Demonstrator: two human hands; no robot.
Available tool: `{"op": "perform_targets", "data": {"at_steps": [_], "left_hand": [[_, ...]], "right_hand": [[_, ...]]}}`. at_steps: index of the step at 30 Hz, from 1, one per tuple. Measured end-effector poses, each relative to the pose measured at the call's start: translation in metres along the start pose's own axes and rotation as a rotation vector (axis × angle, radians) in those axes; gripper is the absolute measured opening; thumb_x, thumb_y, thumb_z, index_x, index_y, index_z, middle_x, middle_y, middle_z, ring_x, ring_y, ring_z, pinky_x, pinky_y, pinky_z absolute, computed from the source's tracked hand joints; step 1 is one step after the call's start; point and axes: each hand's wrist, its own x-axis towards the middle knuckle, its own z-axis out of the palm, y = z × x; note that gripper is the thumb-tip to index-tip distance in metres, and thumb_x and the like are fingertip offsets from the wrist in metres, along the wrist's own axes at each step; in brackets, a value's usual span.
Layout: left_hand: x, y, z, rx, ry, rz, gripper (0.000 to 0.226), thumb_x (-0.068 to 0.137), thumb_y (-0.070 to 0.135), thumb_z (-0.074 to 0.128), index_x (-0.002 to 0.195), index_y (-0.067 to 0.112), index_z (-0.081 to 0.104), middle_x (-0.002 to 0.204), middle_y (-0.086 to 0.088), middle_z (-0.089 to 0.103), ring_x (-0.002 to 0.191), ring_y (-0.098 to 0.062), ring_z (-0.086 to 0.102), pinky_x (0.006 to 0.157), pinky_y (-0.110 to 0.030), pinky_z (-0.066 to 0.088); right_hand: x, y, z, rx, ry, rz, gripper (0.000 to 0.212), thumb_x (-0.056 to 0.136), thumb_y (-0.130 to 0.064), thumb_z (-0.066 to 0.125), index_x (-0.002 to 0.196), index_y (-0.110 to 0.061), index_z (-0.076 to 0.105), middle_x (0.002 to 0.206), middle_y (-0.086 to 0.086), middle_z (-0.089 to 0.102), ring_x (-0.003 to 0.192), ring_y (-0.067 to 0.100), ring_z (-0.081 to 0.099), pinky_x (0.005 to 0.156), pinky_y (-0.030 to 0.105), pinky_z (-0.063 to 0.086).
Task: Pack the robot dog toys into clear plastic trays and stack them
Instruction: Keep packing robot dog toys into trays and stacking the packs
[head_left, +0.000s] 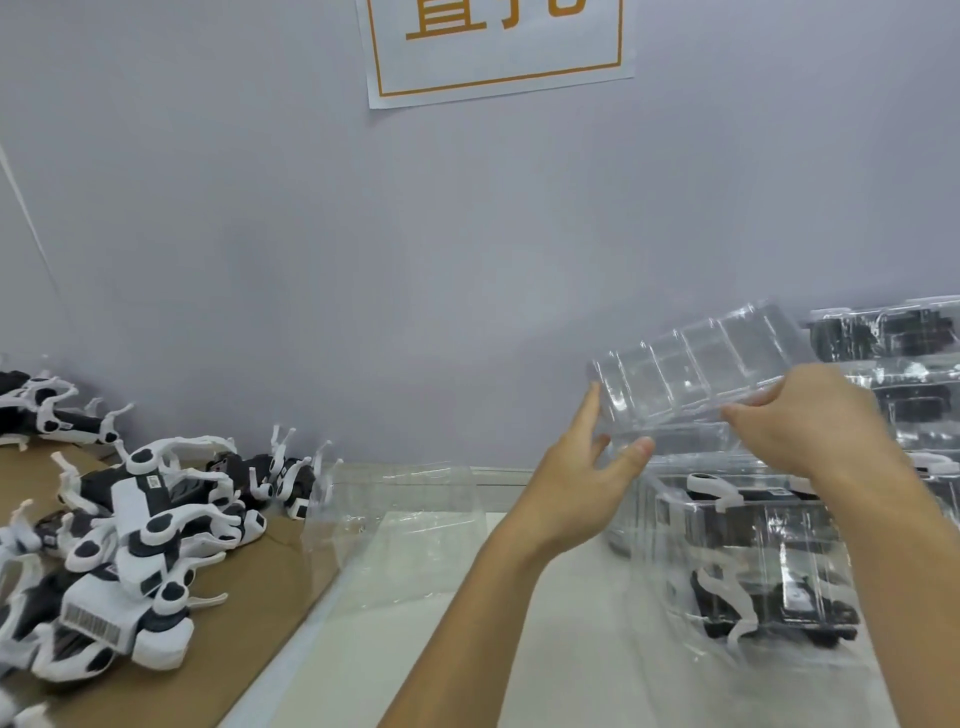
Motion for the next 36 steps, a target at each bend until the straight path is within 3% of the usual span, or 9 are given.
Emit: {"op": "perform_targets", "data": {"at_steps": [5, 9, 12, 15, 20, 24, 29, 32, 36], "left_hand": [[0.002, -0.018, 0.003, 0.152, -0.072, -0.07, 0.072, 0.102, 0.05, 0.047, 0.159, 0.036, 0.006, 0.165, 0.016, 0.015, 0.15, -0.005, 0.02, 0.12, -0.028, 0.021], [0.003, -0.018, -0.007, 0.149, 0.029, -0.036, 0.055, 0.105, 0.043, 0.044, 0.155, 0.027, 0.031, 0.159, 0.012, 0.035, 0.144, -0.007, 0.035, 0.11, -0.021, 0.029], [0.002, -0.014, -0.029, 0.196, 0.171, -0.031, 0.036, 0.102, 0.031, 0.054, 0.137, 0.024, 0.056, 0.138, 0.004, 0.058, 0.121, -0.01, 0.058, 0.101, -0.024, 0.047], [-0.004, -0.01, -0.065, 0.332, 0.359, -0.04, 0.023, 0.098, 0.022, 0.06, 0.119, 0.02, 0.068, 0.111, 0.006, 0.068, 0.095, -0.007, 0.065, 0.08, -0.01, 0.049], [-0.028, -0.003, -0.136, 0.446, 0.704, -0.129, 0.027, 0.096, 0.019, 0.059, 0.122, 0.019, 0.067, 0.12, -0.001, 0.067, 0.11, -0.019, 0.061, 0.096, -0.031, 0.047], [-0.051, -0.012, -0.176, 0.481, 0.85, -0.253, 0.034, 0.097, 0.019, 0.056, 0.13, 0.017, 0.062, 0.134, -0.008, 0.06, 0.121, -0.026, 0.056, 0.1, -0.039, 0.042], [-0.062, -0.039, -0.195, 0.512, 0.804, -0.406, 0.036, 0.096, 0.021, 0.057, 0.132, 0.014, 0.06, 0.136, -0.012, 0.059, 0.113, -0.028, 0.057, 0.094, -0.037, 0.042], [-0.057, -0.054, -0.191, 0.541, 0.66, -0.515, 0.039, 0.097, 0.025, 0.06, 0.133, 0.013, 0.058, 0.138, -0.012, 0.058, 0.119, -0.029, 0.056, 0.098, -0.034, 0.043], [-0.049, -0.07, -0.175, 0.688, 0.455, -0.605, 0.051, 0.092, 0.016, 0.061, 0.141, 0.011, 0.049, 0.151, -0.015, 0.038, 0.129, -0.028, 0.047, 0.098, -0.028, 0.038]], "right_hand": [[-0.006, -0.01, -0.012, -0.058, 0.005, -0.094, 0.024, 0.094, -0.027, 0.061, 0.09, -0.007, 0.074, 0.091, 0.014, 0.069, 0.084, 0.033, 0.061, 0.075, 0.037, 0.049], [-0.025, -0.032, 0.0, 0.01, -0.038, -0.247, 0.027, 0.094, -0.026, 0.059, 0.08, -0.011, 0.076, 0.078, 0.013, 0.07, 0.076, 0.03, 0.065, 0.069, 0.032, 0.05], [-0.04, -0.048, 0.021, 0.018, -0.112, -0.384, 0.017, 0.089, -0.019, 0.058, 0.088, -0.017, 0.075, 0.089, 0.008, 0.072, 0.086, 0.029, 0.067, 0.079, 0.035, 0.055], [-0.054, -0.057, 0.045, 0.01, -0.185, -0.552, 0.029, 0.09, -0.015, 0.053, 0.114, -0.023, 0.068, 0.111, 0.004, 0.065, 0.106, 0.023, 0.062, 0.092, 0.034, 0.051], [-0.076, -0.063, 0.094, -0.02, -0.37, -0.818, 0.046, 0.099, -0.025, 0.049, 0.145, -0.026, 0.042, 0.147, -0.003, 0.042, 0.138, 0.017, 0.036, 0.114, 0.035, 0.029], [-0.1, -0.059, 0.132, -0.154, -0.544, -0.88, 0.045, 0.102, -0.031, 0.048, 0.145, -0.03, 0.04, 0.149, -0.006, 0.041, 0.139, 0.019, 0.033, 0.107, 0.04, 0.021], [-0.096, -0.053, 0.14, -0.184, -0.457, -0.852, 0.026, 0.101, -0.023, 0.054, 0.125, -0.028, 0.061, 0.123, -0.004, 0.055, 0.118, 0.019, 0.048, 0.097, 0.035, 0.028], [-0.089, -0.05, 0.139, -0.147, -0.429, -0.829, 0.028, 0.1, -0.022, 0.052, 0.128, -0.03, 0.054, 0.121, -0.004, 0.053, 0.117, 0.019, 0.049, 0.099, 0.034, 0.033], [-0.089, -0.048, 0.143, -0.136, -0.448, -0.832, 0.045, 0.1, -0.026, 0.051, 0.143, -0.033, 0.039, 0.139, -0.005, 0.039, 0.129, 0.022, 0.039, 0.105, 0.037, 0.037]]}}
